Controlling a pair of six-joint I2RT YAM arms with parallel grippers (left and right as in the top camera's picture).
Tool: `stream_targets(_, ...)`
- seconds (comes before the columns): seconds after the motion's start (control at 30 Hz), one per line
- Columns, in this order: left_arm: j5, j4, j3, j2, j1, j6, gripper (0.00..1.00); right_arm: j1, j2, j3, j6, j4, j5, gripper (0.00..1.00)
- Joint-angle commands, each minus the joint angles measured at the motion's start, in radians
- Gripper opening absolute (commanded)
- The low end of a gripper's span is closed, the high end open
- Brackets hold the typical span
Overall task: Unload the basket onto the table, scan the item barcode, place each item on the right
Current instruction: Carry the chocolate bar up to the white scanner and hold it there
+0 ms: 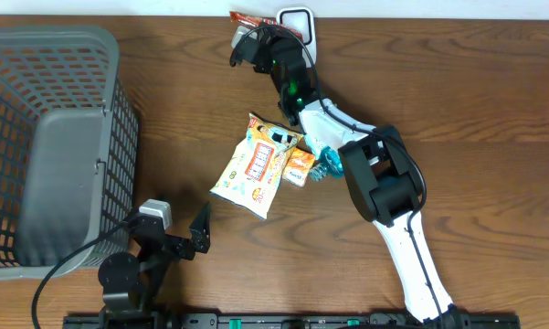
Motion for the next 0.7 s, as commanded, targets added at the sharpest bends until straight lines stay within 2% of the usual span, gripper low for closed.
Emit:
stream_targets(0.0, -0.003, -0.013, -0.02, -0.001, 0.004, -0.009, 0.98, -0.028, 0.017, 0.032, -0.027, -0.017, 0.027, 0.01)
stream_targets(0.43, -0.003, -0.013, -0.02, -0.001, 0.004, -0.009, 0.98, -0.066, 0.017, 0.032, -0.028, -0.066, -0.014, 0.01)
stream_targets(0.67, -0.003, -0.013, -0.02, -0.001, 0.004, -0.009, 0.98, -0.083, 0.017, 0.032, -0.122, 0.062, -0.064, 0.01)
